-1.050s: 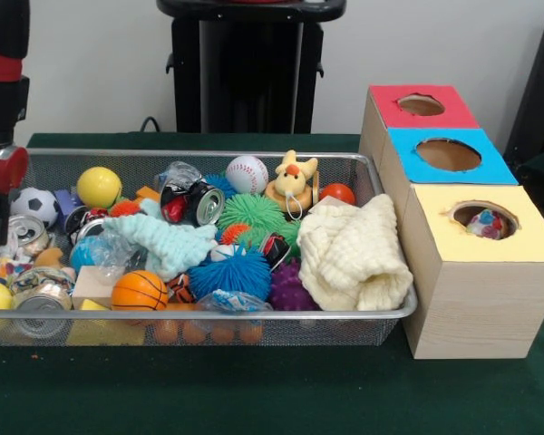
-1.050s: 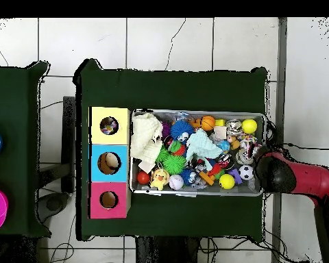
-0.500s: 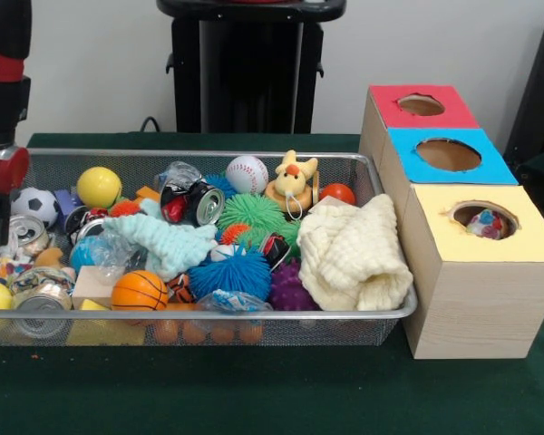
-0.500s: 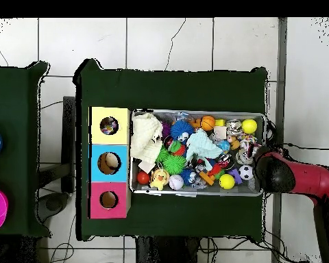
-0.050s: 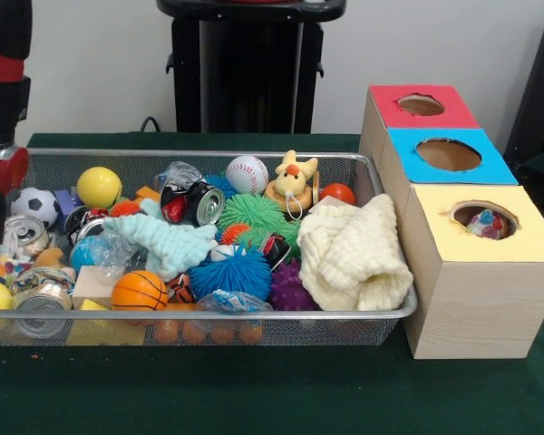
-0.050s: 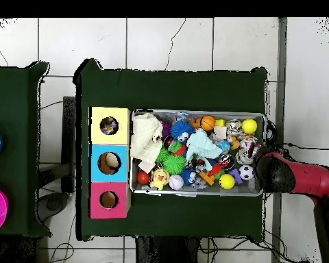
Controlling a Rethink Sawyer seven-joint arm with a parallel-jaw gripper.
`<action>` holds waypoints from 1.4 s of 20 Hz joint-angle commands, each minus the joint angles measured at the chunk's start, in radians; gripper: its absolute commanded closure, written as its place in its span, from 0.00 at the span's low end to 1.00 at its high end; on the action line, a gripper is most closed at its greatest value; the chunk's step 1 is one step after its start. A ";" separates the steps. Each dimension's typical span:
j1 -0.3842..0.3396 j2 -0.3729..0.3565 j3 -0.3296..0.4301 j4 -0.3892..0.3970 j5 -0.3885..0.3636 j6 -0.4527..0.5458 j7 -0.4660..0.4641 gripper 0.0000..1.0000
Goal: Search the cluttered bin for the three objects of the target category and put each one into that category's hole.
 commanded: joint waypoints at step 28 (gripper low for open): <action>-0.002 0.072 0.134 0.178 0.156 0.185 -0.144 1.00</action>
